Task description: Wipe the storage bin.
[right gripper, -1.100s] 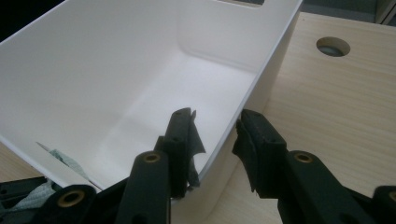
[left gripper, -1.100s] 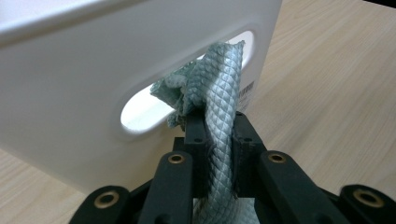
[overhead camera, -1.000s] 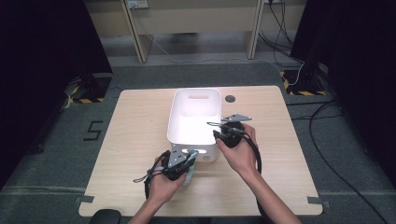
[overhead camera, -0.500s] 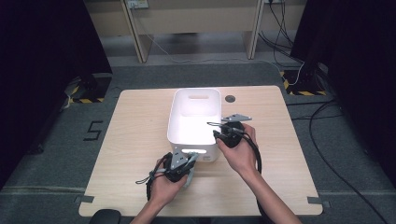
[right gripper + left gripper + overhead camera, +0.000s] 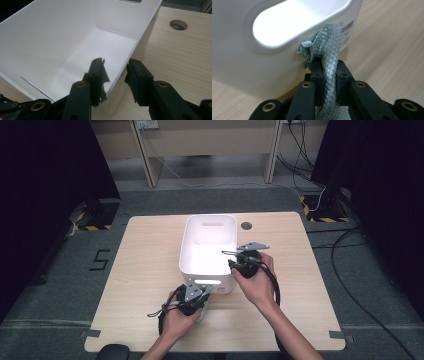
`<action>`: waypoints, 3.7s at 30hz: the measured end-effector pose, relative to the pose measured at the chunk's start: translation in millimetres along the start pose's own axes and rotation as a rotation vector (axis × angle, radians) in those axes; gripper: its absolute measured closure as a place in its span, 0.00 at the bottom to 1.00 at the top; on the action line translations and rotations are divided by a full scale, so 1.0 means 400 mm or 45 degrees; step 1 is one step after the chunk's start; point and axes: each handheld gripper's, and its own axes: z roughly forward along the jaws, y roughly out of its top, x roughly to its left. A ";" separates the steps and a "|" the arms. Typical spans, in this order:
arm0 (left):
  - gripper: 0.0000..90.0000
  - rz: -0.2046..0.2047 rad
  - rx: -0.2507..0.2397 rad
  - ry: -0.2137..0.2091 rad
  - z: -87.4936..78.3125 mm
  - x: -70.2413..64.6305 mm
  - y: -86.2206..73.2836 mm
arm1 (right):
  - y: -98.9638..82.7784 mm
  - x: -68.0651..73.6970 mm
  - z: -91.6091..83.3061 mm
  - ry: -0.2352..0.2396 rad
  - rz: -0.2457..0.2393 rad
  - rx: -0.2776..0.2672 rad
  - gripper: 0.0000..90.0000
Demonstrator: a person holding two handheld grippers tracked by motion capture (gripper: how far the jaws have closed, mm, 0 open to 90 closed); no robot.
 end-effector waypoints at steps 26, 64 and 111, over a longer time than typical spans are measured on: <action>0.89 0.002 0.065 -0.013 0.034 0.000 -0.020 | 0.000 0.001 0.001 -0.003 0.001 0.000 0.72; 0.89 0.021 0.023 -0.043 0.041 -0.025 0.009 | -0.001 0.002 0.002 0.000 0.010 -0.003 0.72; 0.89 -0.021 -0.156 -0.071 -0.039 -0.044 0.092 | 0.000 0.000 0.002 0.001 0.006 0.001 0.71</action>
